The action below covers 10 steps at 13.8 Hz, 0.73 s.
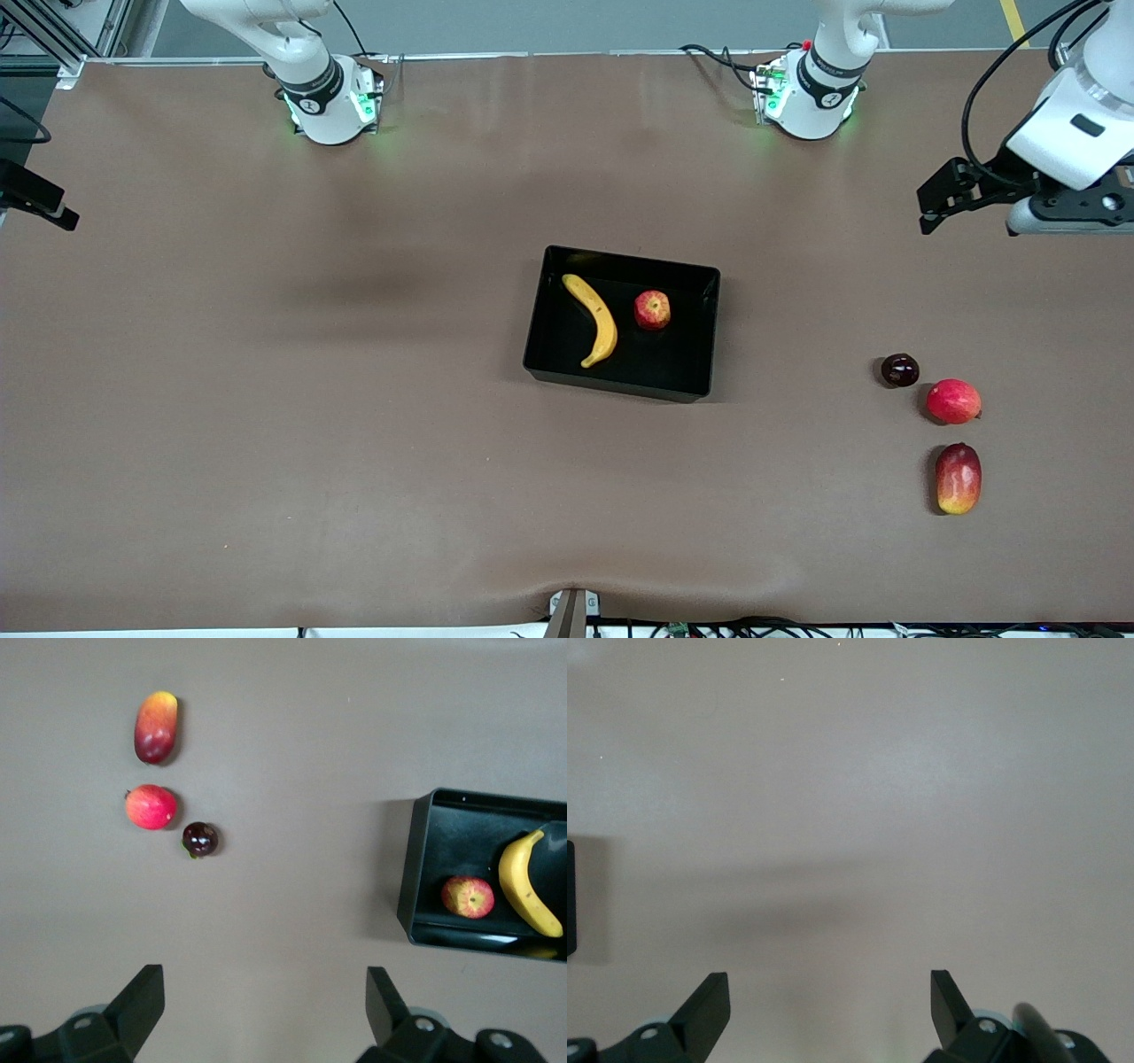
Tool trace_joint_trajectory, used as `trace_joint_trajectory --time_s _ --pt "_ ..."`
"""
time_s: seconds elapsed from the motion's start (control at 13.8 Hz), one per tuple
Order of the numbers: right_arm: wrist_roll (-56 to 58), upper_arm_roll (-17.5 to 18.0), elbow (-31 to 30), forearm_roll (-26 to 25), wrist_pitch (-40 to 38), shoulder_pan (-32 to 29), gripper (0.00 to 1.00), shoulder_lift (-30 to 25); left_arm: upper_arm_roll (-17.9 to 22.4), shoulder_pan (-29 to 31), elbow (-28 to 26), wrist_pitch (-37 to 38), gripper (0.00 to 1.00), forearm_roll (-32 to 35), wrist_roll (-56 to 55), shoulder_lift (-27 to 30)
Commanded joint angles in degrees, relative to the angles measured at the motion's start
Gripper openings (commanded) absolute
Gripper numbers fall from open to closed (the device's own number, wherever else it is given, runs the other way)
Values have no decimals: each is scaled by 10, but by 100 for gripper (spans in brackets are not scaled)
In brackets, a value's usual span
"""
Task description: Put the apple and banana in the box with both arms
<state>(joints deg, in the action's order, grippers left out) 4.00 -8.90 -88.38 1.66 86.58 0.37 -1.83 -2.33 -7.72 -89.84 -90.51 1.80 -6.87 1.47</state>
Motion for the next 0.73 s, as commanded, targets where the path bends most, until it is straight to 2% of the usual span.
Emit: trace_joint_trajectory --time_s 0.0,0.15,0.65 --pt "-6 8 -4 -5 -1 -12 100 -5 2 -6 -29 8 100 -11 -3 19" --pt "-6 8 -4 -5 -1 -12 100 -5 2 -7 -56 0 100 -11 -6 36" --pt "-6 8 -4 -4 -1 -12 100 -5 3 -4 -53 13 100 -11 -2 49"
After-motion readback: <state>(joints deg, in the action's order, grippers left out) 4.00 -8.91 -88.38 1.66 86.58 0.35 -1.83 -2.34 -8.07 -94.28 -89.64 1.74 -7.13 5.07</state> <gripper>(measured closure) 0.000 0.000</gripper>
